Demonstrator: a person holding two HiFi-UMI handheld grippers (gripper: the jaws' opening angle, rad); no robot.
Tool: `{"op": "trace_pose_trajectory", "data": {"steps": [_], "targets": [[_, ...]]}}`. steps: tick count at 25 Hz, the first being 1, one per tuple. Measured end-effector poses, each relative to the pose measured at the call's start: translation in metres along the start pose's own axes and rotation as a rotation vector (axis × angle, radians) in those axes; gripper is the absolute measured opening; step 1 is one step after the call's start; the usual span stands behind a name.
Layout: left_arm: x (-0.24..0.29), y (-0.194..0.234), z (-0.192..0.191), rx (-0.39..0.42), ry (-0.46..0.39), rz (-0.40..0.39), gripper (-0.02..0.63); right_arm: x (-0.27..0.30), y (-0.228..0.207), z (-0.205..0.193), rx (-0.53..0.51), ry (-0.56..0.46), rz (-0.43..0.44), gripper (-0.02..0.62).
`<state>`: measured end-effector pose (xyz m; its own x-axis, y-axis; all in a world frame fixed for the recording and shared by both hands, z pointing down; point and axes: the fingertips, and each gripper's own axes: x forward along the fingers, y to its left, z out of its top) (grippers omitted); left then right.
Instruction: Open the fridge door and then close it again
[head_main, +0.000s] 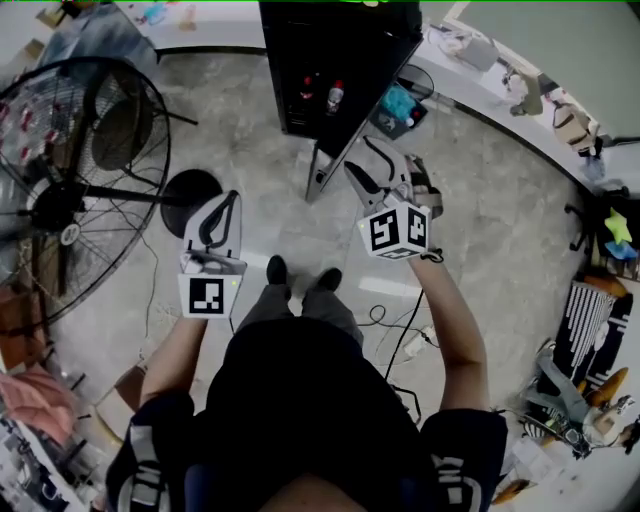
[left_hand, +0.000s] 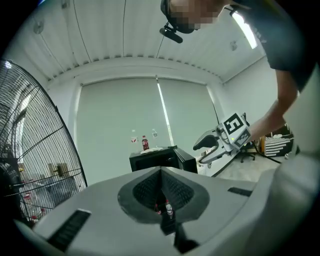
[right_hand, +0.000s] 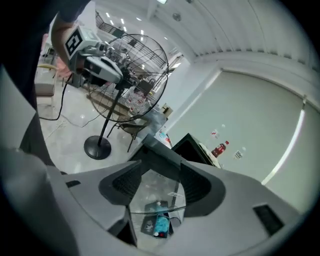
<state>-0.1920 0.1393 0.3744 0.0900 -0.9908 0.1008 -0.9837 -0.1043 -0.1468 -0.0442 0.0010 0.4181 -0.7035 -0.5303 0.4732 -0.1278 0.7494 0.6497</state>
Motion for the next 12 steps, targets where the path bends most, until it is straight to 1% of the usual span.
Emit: {"op": "trace_pose_trajectory", "data": {"steps": [4, 7, 9, 12], "targets": [[-0.005, 0.002, 0.003, -0.002, -0.008, 0.019, 0.023, 0.008, 0.002, 0.002, -0.167, 0.000, 0.060, 0.272], [-0.010, 0.002, 0.002, -0.003, 0.014, 0.039, 0.023, 0.014, -0.003, 0.001, -0.297, -0.004, 0.087, 0.273], [-0.011, 0.003, 0.004, -0.002, 0.010, 0.052, 0.023, 0.019, -0.006, 0.000, -0.389, -0.002, 0.109, 0.275], [-0.015, 0.006, 0.007, 0.004, 0.000, 0.071, 0.023, 0.027, -0.007, -0.001, -0.485, -0.001, 0.155, 0.304]]}}
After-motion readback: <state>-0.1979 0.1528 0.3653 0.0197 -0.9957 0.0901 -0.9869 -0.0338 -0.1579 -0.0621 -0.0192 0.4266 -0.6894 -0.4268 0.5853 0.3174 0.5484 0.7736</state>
